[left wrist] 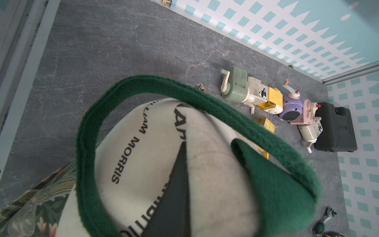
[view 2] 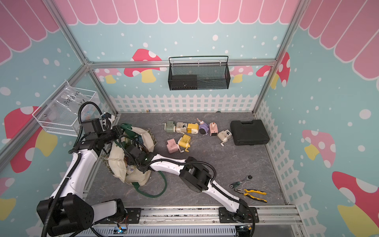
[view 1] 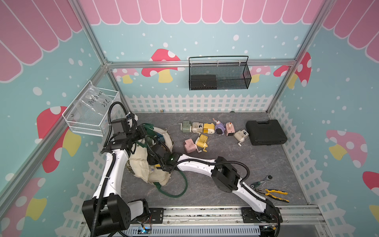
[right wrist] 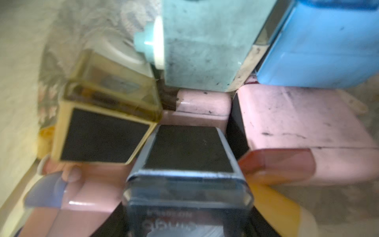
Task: Take out the pencil sharpeners from the tote bags
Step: Pick up the pencil sharpener from the canvas bag.
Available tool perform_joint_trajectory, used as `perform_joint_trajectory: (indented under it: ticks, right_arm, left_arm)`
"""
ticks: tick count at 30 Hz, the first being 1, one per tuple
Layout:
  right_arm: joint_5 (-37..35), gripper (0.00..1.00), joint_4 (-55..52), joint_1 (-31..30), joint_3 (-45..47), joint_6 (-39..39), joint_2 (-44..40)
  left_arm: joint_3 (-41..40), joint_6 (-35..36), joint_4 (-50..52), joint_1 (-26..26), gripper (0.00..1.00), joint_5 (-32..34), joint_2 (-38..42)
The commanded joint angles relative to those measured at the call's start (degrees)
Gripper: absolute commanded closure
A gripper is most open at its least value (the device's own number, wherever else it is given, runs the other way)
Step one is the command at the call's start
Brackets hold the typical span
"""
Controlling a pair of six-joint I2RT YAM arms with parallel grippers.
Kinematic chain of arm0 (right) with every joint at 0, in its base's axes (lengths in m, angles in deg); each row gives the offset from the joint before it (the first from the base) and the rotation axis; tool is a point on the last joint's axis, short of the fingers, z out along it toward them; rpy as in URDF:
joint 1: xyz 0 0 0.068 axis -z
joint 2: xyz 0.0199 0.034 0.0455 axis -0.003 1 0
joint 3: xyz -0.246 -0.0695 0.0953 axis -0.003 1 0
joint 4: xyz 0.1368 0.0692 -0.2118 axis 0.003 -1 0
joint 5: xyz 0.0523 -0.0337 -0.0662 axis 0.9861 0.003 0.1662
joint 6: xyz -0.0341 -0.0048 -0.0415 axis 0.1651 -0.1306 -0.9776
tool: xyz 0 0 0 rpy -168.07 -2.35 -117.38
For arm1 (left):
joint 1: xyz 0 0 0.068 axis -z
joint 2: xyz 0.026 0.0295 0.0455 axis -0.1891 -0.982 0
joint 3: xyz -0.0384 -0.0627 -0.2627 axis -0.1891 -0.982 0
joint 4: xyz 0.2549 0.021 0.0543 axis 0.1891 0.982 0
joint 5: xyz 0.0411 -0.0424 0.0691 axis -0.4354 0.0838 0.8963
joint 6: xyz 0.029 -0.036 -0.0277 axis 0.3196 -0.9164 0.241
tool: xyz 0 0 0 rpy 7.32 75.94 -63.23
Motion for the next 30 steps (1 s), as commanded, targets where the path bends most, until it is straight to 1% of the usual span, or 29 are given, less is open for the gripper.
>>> perform_joint_trajectory:
  ticks: [1,5,9,12,17,18,21,23,26,30]
  right_arm:
    - [-0.5,0.48,3.4,-1.3,0.6,-4.6,-5.0]
    - [-1.2,0.49,3.5,-2.4,2.0,-7.5,-7.7]
    - [0.0,0.50,3.7,-2.9,4.2,-9.0,-10.8]
    - [1.9,0.50,5.7,-2.9,8.9,-9.1,-14.3]
    - [2.9,0.51,6.9,-2.9,15.4,-9.4,-19.5]
    - [4.0,0.51,7.8,-2.9,17.2,-9.4,-20.5]
    - [10.5,0.51,13.4,-2.8,22.8,-11.2,-23.3]
    - [11.9,0.51,14.1,-2.8,25.4,-11.5,-24.7]
    - [11.9,0.51,14.5,-2.8,29.4,-13.7,-27.5]
    - [13.1,0.51,14.6,-2.7,33.4,-18.4,-31.2]
  left_arm:
    - [1.4,-0.4,-5.4,-0.1,1.00,-2.6,0.9]
    - [1.4,-0.3,-5.3,-0.1,1.00,-2.3,1.0]
    - [1.5,-0.3,-5.3,-0.1,1.00,-2.3,0.9]
    - [1.5,-0.1,-5.1,-0.1,1.00,-2.0,0.9]
    - [1.5,-0.1,-5.2,-0.1,1.00,-2.0,0.9]
    - [1.5,-0.1,-5.1,-0.1,1.00,-2.0,0.9]
    - [1.5,0.0,-5.1,-0.1,1.00,-1.9,0.9]
    - [1.4,0.0,-5.1,-0.1,1.00,-1.8,0.9]
    - [1.4,0.0,-5.0,-0.1,1.00,-1.9,1.0]
    - [1.4,0.0,-5.0,-0.1,1.00,-1.7,0.9]
